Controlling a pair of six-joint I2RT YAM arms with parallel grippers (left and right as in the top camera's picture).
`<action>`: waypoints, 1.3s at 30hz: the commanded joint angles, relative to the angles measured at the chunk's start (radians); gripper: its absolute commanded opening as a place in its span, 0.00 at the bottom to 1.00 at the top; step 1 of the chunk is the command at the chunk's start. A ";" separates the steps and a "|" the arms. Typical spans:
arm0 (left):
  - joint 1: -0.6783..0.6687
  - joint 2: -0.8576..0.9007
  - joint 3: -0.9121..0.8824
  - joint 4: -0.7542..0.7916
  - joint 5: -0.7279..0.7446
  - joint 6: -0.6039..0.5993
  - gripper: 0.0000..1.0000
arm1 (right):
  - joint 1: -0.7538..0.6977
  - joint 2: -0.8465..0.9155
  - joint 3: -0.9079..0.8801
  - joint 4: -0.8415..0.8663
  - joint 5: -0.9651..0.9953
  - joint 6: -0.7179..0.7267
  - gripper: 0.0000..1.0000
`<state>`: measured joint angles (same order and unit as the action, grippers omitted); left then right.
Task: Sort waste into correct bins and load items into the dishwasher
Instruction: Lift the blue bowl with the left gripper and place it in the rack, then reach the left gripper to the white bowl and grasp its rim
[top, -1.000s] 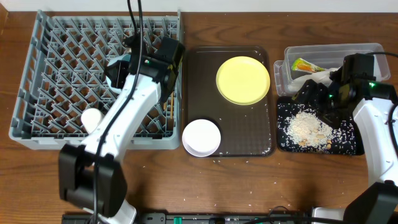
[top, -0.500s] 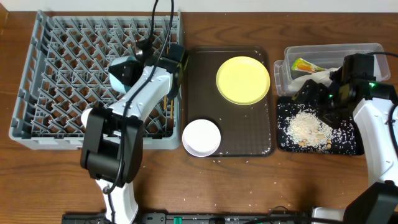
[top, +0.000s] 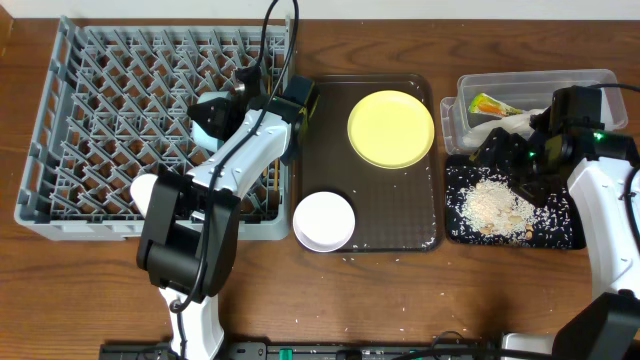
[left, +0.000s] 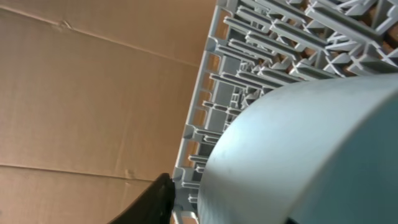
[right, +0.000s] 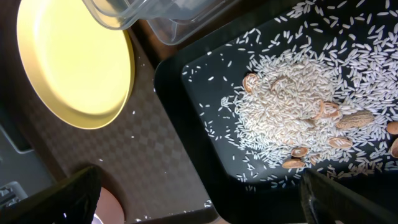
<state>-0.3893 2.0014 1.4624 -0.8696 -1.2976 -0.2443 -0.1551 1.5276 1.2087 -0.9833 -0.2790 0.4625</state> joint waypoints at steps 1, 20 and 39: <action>-0.018 0.011 -0.004 -0.008 0.031 -0.019 0.36 | 0.000 -0.005 0.002 -0.001 0.006 -0.007 0.99; -0.184 -0.233 0.031 -0.008 0.698 -0.019 0.53 | 0.000 -0.005 0.002 -0.001 0.006 -0.007 0.99; -0.327 -0.346 -0.274 0.091 1.332 -0.318 0.08 | 0.000 -0.005 0.002 -0.001 0.006 -0.007 0.99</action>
<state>-0.6609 1.6356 1.2583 -0.8398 0.0013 -0.5007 -0.1551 1.5276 1.2087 -0.9833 -0.2790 0.4629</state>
